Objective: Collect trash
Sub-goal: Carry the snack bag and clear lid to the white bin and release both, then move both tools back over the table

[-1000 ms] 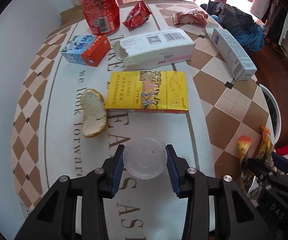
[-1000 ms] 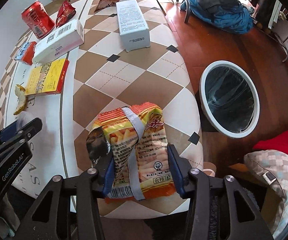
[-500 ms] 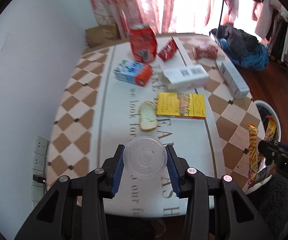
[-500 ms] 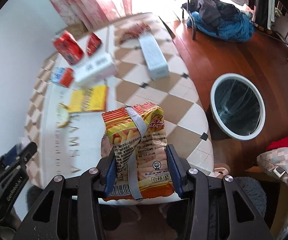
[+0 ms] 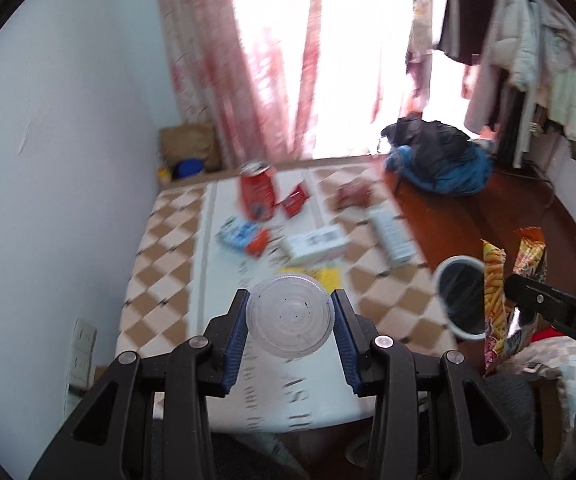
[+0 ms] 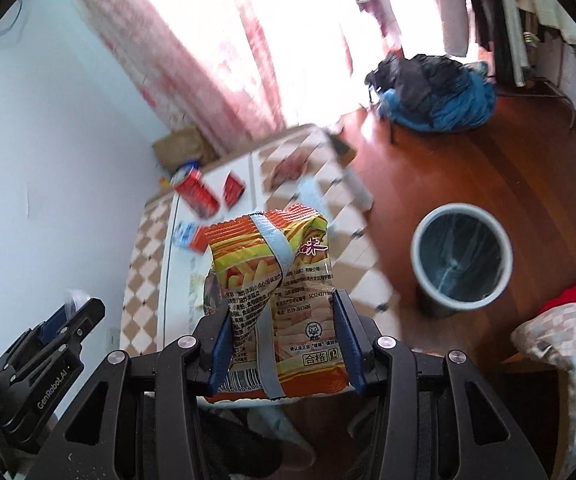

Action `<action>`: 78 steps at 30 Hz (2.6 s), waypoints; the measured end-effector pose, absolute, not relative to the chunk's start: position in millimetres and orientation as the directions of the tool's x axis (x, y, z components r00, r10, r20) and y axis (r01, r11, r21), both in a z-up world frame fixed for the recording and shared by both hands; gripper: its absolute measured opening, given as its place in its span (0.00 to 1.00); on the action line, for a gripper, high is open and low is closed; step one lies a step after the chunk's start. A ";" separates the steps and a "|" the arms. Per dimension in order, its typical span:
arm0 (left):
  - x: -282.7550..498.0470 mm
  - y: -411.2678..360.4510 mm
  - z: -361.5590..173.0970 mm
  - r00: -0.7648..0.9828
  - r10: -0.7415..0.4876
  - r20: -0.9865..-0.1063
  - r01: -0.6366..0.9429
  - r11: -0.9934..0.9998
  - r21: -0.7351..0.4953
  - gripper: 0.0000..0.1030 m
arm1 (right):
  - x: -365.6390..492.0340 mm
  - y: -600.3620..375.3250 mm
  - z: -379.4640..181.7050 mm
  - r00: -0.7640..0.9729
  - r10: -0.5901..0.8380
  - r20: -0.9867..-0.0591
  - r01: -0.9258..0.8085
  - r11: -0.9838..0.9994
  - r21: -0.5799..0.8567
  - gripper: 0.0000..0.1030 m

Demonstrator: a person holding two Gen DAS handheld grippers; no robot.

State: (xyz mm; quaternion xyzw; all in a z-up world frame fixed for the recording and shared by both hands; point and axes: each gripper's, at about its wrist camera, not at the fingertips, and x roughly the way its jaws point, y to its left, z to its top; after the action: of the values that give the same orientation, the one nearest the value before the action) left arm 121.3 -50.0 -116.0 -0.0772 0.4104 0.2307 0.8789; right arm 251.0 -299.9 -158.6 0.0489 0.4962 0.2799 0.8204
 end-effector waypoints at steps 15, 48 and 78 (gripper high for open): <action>343.4 -201.2 -163.2 0.566 0.083 -0.820 -0.150 0.989 -0.004 0.36 | 426.0 -474.2 -220.9 0.412 0.324 -0.852 -0.133 0.946 0.296 0.46; 472.9 -227.0 -339.7 0.196 0.037 -0.980 -0.164 0.987 0.004 0.93 | 538.1 -502.7 -469.2 0.037 0.189 -0.981 -0.020 0.982 0.189 1.00; 337.1 -164.4 -144.1 0.481 0.122 -0.868 -0.306 0.951 -0.035 0.93 | 404.5 -467.4 -206.8 0.380 0.284 -0.880 -0.121 0.959 0.257 1.00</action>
State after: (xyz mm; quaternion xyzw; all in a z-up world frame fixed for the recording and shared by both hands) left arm 337.1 -164.4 -144.1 -0.0929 0.4937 0.1252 0.8555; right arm 404.5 -467.4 -206.8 0.0750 0.5433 0.1224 0.8272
